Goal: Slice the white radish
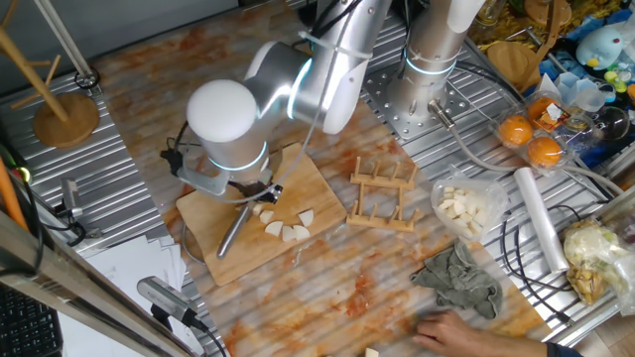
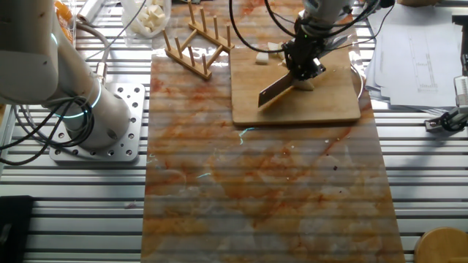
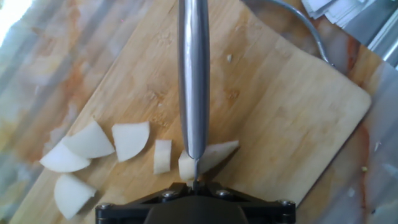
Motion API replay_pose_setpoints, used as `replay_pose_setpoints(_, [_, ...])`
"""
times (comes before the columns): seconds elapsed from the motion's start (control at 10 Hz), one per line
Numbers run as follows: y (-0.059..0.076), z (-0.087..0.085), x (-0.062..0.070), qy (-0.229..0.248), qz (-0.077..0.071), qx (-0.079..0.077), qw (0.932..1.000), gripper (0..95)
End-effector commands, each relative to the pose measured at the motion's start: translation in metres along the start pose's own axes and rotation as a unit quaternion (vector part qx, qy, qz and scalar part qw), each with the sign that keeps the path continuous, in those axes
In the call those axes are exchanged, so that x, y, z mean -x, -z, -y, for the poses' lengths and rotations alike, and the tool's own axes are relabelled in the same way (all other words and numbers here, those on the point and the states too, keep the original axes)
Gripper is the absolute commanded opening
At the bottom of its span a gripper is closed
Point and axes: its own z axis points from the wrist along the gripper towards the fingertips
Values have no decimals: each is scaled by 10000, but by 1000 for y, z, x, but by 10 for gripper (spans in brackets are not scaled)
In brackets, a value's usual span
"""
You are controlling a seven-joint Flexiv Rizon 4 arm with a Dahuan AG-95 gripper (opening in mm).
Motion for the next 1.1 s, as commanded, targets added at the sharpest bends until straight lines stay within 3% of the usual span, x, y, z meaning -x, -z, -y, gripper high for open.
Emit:
replay_pose_setpoints(0.1, [-11, 1, -2, 23, -1, -27, 10000, 0])
replay_pose_setpoints(0.2, [-10, 1, -3, 61, 2, -26, 10000, 0])
replay_pose_setpoints(0.3, [1, 1, -7, 13, 27, 124, 9999, 0])
replay_pose_setpoints(0.4, [18, 0, -9, 12, -16, 162, 9999, 0])
replay_pose_setpoints(0.6, [39, 1, -11, -22, -12, 170, 9999, 0])
replay_pose_setpoints(1.1, [35, 21, -1, 15, -48, 113, 9999, 0])
